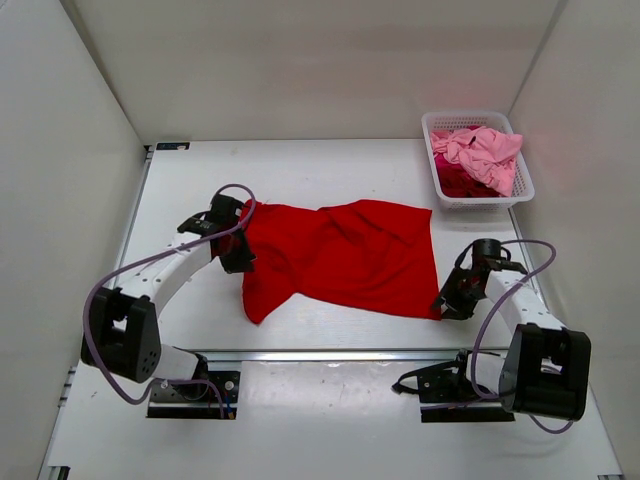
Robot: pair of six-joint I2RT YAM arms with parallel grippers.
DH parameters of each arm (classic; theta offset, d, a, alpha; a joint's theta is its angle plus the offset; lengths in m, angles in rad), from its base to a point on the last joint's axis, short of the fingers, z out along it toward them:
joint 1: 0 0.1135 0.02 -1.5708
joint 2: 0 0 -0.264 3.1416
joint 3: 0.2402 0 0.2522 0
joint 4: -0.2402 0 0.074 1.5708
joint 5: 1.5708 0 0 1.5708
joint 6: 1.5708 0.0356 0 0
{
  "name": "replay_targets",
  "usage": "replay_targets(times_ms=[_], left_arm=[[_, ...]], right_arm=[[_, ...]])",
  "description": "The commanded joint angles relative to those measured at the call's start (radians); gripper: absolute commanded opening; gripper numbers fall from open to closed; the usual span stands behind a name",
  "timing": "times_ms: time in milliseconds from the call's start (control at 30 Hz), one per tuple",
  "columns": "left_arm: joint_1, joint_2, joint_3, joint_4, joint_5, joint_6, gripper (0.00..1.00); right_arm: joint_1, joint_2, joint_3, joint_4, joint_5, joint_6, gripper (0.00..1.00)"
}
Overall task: Fold and stack the t-shirts
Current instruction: Flatten out the crumpled T-shirt at the center of the board.
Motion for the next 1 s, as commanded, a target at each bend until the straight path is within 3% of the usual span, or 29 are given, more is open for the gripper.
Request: replay_targets(times_ms=[0, 500, 733, 833, 967], left_arm=[[-0.008, -0.051, -0.006, 0.018, 0.033, -0.021, 0.00], [-0.028, -0.068, -0.047, 0.029, 0.051, -0.032, 0.00], [-0.027, -0.088, -0.032, 0.024, 0.071, -0.039, 0.00], [-0.016, -0.122, 0.006, 0.001, 0.087, -0.048, 0.00], [0.024, -0.190, 0.147, -0.084, 0.074, -0.047, 0.00]], right_arm=[[-0.014, -0.015, -0.004, 0.011, 0.048, 0.060, 0.33], [-0.030, -0.035, -0.116, 0.059, 0.034, 0.172, 0.31], [0.021, -0.021, -0.099, 0.074, 0.028, 0.172, 0.02], [0.058, -0.098, -0.004, -0.006, 0.088, 0.153, 0.01], [0.169, -0.190, 0.322, -0.141, 0.143, 0.098, 0.00]])
